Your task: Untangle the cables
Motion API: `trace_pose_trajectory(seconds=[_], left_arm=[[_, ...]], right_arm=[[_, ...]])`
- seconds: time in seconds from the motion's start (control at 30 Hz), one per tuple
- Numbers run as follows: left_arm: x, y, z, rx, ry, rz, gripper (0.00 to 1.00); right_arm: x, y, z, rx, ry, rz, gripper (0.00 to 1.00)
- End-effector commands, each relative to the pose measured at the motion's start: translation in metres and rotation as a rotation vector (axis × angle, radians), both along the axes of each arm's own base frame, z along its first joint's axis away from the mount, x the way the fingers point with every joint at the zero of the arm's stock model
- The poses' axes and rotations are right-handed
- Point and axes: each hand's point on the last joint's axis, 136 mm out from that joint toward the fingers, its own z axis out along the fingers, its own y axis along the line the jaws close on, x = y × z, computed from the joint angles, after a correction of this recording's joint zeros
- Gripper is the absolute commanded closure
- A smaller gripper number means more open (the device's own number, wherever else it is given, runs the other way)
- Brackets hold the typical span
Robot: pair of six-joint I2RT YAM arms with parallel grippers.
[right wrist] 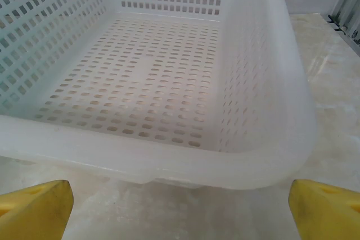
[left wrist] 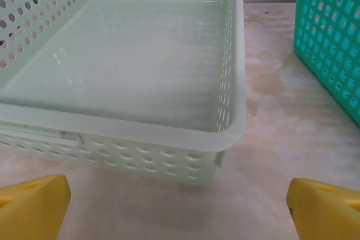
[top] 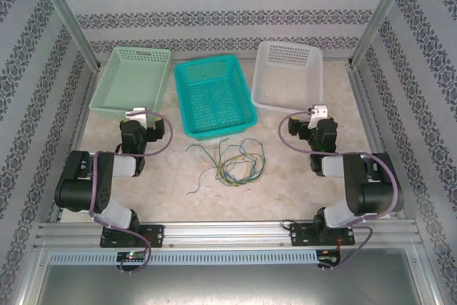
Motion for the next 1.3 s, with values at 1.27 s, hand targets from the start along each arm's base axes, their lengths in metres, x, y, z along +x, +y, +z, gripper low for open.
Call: trace_pose_trajectory(seconds=[1.27], left_arm=[[-0.071, 0.012, 0.062, -0.211, 0.163, 0.218, 0.00]], right_arm=[[-0.046, 0.045, 0.028, 0.179, 0.389, 0.113, 0.13]])
